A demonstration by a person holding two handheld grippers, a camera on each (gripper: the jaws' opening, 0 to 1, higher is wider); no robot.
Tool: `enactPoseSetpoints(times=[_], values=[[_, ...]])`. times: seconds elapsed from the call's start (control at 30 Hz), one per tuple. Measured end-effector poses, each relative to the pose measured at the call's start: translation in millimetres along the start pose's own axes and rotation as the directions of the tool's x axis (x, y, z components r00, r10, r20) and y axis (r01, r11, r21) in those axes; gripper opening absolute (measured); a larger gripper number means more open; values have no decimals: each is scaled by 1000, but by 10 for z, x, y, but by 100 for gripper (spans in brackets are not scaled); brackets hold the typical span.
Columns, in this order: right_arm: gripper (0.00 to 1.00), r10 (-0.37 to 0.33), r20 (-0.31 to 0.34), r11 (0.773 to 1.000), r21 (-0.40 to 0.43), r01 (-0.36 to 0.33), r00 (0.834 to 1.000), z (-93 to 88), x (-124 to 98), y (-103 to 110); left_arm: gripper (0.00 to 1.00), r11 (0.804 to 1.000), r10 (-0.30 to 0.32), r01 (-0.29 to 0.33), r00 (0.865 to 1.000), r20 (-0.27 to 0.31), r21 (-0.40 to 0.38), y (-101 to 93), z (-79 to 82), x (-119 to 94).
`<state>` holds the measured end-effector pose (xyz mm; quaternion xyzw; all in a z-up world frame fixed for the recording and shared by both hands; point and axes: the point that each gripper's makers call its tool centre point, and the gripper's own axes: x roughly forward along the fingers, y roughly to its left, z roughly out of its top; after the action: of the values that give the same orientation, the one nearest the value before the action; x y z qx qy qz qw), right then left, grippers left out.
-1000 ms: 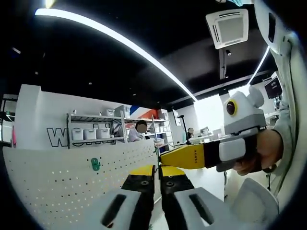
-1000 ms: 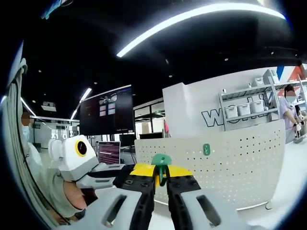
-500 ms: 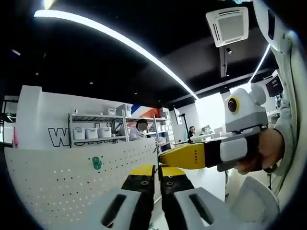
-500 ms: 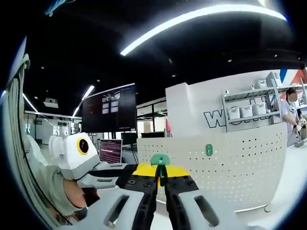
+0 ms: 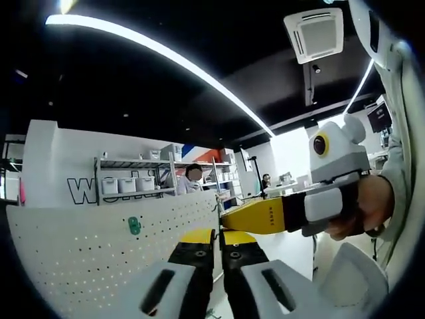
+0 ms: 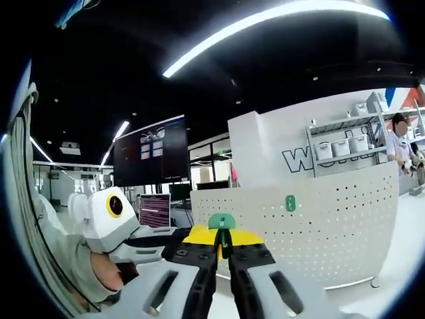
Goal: Insert the hook assembly into the mounting plate slot until the hook locks in place.
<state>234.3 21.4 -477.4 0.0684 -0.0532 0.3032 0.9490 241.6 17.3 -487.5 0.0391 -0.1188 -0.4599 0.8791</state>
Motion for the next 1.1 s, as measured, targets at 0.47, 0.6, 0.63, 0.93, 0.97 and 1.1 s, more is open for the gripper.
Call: enactPoseSetpoints(times=[0.47,0.6,0.63,0.93,0.97,1.1], values=[[1,11,5,997,-73,-11,1000,34,3,40,3,1000,0,0,1000,5,14,-5,35,-8],[1,16,-5,992,-127,-17,1000,42,-3,55,3,1000,1,-1,1000,9,2,-14,39,-20],[0,19,-4,989,-145,-19,1000,52,-5,69,3,1000,1,-1,1000,12,-3,-16,45,-24],[0,19,7,984,-175,-18,1000,84,-6,90,5,999,13,-12,999,29,-33,-4,67,-51],[0,18,11,987,-158,-16,1000,85,-6,80,6,999,14,-13,1000,27,-31,-7,61,-58],[0,11,16,991,-131,-9,1000,85,-9,49,11,999,24,-23,999,22,-29,2,47,-81]])
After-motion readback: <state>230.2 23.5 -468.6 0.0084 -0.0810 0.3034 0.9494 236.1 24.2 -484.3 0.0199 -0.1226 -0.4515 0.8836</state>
